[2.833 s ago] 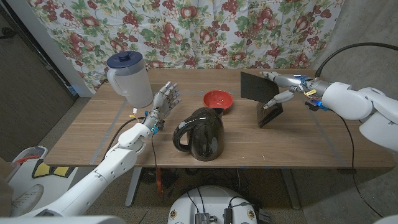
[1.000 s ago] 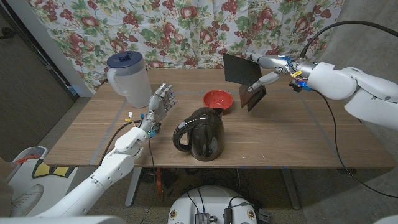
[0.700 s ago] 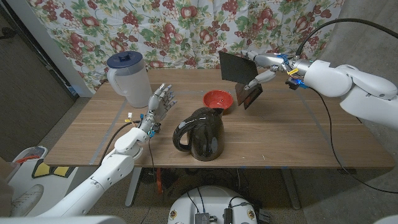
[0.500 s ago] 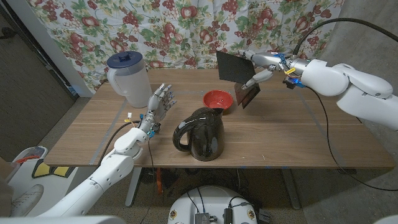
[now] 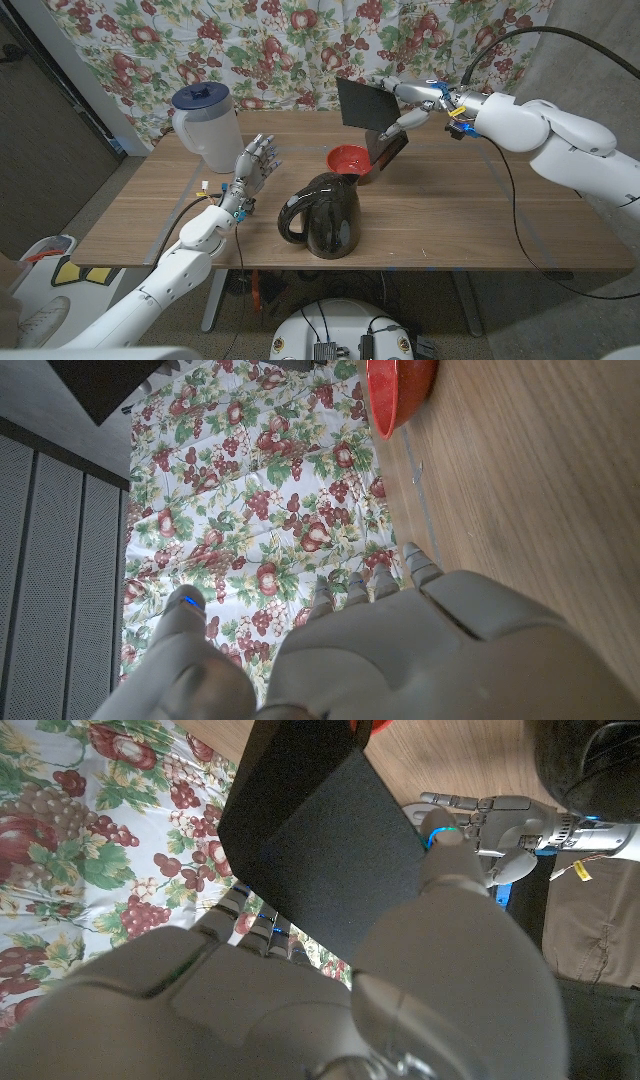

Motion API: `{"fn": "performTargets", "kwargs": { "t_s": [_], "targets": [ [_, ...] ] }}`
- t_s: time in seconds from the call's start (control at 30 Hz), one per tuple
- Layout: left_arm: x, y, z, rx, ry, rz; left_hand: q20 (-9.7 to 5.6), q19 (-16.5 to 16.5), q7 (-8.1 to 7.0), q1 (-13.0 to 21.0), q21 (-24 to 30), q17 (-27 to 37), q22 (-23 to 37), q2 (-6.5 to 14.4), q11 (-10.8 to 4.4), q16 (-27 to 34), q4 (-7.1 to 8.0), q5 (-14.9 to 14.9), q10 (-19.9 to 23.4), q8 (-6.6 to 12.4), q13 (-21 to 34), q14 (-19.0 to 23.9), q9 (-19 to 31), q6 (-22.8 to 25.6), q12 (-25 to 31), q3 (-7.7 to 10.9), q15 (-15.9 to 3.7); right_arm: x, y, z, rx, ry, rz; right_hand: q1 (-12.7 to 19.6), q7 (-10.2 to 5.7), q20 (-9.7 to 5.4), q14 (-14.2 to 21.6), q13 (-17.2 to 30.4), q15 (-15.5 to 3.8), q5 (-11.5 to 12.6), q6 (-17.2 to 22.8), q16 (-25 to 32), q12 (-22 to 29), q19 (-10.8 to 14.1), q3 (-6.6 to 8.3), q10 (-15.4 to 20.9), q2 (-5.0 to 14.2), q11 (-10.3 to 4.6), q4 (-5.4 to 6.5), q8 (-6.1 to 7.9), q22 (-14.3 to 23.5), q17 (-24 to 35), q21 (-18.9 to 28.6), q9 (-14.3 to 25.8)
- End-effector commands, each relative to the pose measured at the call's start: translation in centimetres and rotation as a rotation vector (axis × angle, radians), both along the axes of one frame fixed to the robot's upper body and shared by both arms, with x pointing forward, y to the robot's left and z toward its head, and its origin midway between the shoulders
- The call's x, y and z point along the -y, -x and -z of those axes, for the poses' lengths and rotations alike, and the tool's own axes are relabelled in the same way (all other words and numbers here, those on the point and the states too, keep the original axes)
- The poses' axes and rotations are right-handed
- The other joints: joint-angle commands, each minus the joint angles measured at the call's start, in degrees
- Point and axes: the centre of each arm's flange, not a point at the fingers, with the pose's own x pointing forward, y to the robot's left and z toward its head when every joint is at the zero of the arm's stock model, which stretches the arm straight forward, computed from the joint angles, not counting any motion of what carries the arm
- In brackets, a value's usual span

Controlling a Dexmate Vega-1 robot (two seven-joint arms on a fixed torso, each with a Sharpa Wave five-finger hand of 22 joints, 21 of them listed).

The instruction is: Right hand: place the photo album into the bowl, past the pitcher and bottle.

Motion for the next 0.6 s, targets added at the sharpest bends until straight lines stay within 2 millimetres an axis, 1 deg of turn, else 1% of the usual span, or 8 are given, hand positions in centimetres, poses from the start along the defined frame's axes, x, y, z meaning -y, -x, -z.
{"fn": "performTargets", "kwargs": {
  "t_s": [0.03,0.1,0.3,0.43,0.5,0.6],
  "targets": [
    [-0.7,0.7,0.4,0.008,0.009,-0.006,-0.18,-0.3,-0.26,-0.1,0.1,0.2,0.1,0.1,-0.11,0.3,-0.15,0.3,-0.1,0.24,0.2,-3.1,0.2,0.3,-0.1,-0.28,0.25,-1.6,0.3,-0.5,0.025,0.009,-0.031,5.8,-0.09,-0.76,0.5,11.2,-0.12,0.4,-11.5,-0.1,9.2,1.1,9.38,-0.4,7.29,-0.34,5.22,0.06,0.1,0.4,0.3,0.1],
    [-0.8,0.8,0.5,0.009,0.011,-0.007,-0.18,-0.4,-0.27,-0.1,0.1,0.2,0.1,0.1,-0.03,0.3,-0.15,0.3,-0.1,0.24,0.2,-3.1,0.2,0.3,-0.1,-0.29,0.25,-1.9,0.2,-0.6,0.025,0.012,-0.036,5.8,-0.15,-0.75,0.5,11.3,-0.16,0.5,-11.4,-0.2,9.3,1.0,9.43,-0.4,7.28,-0.08,5.22,0.09,0.1,0.4,0.3,0.1],
    [-1.1,1.2,0.8,0.011,0.021,-0.017,-0.19,-0.3,-0.25,-0.1,0.1,0.2,0.1,0.1,-0.08,0.3,-0.15,0.3,-0.1,0.23,0.2,-3.1,0.2,0.3,0.0,-0.3,0.27,-2.5,-0.1,-0.7,0.019,0.023,-0.047,5.9,-0.2,-0.74,0.6,11.4,-0.16,0.6,-11.4,-0.3,9.3,1.0,9.58,-0.5,7.21,-0.07,5.07,0.12,0.1,0.5,0.3,0.1],
    [-0.8,1.6,0.5,0.024,-0.07,-0.053,-0.21,-0.4,-0.23,-0.1,0.1,0.2,0.1,0.1,-0.12,0.2,-0.16,0.3,-0.1,0.22,0.2,-3.3,0.2,0.3,0.0,-0.32,0.27,-2.9,-0.4,-0.8,0.018,0.029,-0.054,5.9,-0.31,-0.83,0.6,11.4,-0.18,0.6,-11.3,-0.4,9.4,1.0,9.66,-0.5,7.23,-0.1,5.04,0.2,0.1,0.5,0.3,0.1],
    [-0.8,1.6,0.6,0.023,-0.042,-0.043,-0.24,-0.5,-0.23,-0.1,0.0,0.2,0.1,0.1,-0.1,0.1,-0.16,0.3,-0.1,0.19,0.2,-3.4,0.2,0.3,-0.1,-0.33,0.3,-3.1,-0.5,-0.9,0.016,0.029,-0.06,5.9,-0.32,-0.87,0.6,11.5,-0.19,0.7,-11.2,-0.4,9.4,1.0,9.73,-0.5,7.28,-0.27,5.05,0.22,0.1,0.6,0.2,0.1],
    [-0.8,1.8,0.5,0.029,-0.059,-0.053,-0.23,-0.5,-0.24,-0.1,0.1,0.2,0.1,0.1,-0.13,0.1,-0.15,0.3,-0.1,0.19,0.2,-3.4,0.2,0.3,-0.1,-0.34,0.35,-3.4,-0.8,-0.9,0.013,0.033,-0.068,5.8,-0.34,-0.92,0.6,11.5,-0.25,0.7,-11.0,-0.5,9.5,1.0,9.79,-0.5,7.34,-0.17,5.14,0.31,0.1,0.7,0.3,0.1]
  ]
}}
